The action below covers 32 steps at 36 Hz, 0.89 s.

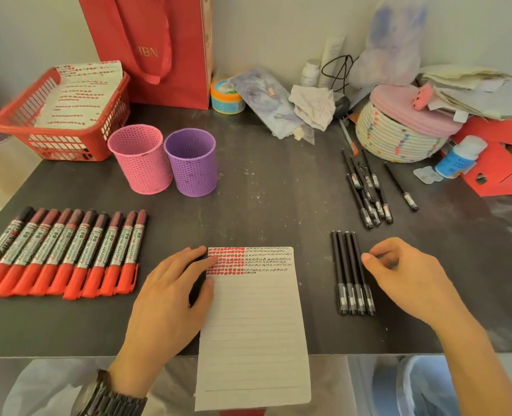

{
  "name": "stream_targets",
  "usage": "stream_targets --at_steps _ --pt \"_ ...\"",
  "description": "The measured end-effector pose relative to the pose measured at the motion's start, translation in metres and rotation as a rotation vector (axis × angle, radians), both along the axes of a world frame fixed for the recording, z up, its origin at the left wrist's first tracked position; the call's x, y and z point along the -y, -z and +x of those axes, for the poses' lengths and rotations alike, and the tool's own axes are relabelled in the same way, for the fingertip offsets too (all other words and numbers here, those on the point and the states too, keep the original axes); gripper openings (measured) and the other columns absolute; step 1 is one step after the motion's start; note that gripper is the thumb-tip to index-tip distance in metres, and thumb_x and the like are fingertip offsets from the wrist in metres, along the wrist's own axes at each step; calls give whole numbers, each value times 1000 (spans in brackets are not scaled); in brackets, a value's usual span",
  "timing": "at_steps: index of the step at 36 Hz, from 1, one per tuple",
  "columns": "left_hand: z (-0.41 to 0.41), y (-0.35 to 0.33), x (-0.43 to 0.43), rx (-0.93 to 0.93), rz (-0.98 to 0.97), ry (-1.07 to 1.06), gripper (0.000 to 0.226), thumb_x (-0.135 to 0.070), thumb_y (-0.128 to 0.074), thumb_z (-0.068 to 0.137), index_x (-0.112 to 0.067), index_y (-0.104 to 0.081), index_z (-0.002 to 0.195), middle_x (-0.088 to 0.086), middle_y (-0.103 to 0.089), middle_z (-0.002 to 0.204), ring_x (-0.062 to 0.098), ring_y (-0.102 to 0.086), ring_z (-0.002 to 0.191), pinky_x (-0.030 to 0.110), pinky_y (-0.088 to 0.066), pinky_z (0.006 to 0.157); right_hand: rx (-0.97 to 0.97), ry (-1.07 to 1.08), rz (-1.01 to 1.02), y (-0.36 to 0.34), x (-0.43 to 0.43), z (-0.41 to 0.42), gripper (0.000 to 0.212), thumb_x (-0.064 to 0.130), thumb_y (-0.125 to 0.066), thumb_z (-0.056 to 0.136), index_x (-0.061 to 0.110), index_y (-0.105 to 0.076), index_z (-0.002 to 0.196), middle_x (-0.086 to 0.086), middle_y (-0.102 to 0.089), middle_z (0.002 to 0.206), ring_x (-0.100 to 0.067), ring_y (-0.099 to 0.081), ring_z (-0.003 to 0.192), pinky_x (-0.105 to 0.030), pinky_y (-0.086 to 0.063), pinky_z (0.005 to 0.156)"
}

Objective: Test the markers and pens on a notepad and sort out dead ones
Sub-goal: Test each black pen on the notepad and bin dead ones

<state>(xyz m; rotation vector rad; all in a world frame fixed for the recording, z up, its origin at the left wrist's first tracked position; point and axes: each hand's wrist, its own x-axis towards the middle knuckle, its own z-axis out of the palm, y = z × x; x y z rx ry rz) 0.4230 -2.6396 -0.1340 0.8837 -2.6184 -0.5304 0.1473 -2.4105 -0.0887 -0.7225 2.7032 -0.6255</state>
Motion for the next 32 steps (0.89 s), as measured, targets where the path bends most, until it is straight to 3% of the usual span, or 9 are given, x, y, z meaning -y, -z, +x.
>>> stream_targets --at_steps 5,11,16,25,32 --pt "-1 2 1 0 -4 -10 38 -29 -69 89 -25 -66 127 -12 -58 138 14 -50 132 33 -35 109 -117 19 -84 4 33 -29 9 42 -64 94 35 -59 97 21 -63 82 5 -56 78 -30 -40 72" --pt "-3 0 0 -49 -6 -18 38 -40 -51 94 -28 -67 126 -14 -57 138 11 -50 132 33 -39 110 -276 46 -85 0 75 -77 21 31 -64 92 19 -63 109 -2 -66 100 -23 -59 88 -36 -43 78" --pt "-3 1 1 -51 10 -27 35 -30 -67 91 -27 -67 126 -13 -57 138 12 -50 133 37 -41 110 -342 71 57 -5 99 -95 31 35 -63 94 15 -62 117 -14 -60 119 -39 -61 105 -43 -48 82" --pt "-1 1 0 -55 12 -30 36 -33 -64 92 -28 -67 127 -14 -57 138 10 -49 133 33 -39 111 -382 45 179 -8 124 -106 43 41 -60 97 4 -57 119 -26 -51 128 -47 -49 119 -52 -47 91" --pt "-1 0 1 -39 19 -28 36 -37 -59 93 -29 -65 128 -15 -55 140 9 -47 134 34 -39 112 -390 29 298 -5 132 -110 45 39 -58 98 3 -53 126 -25 -50 130 -48 -51 119 -51 -47 90"
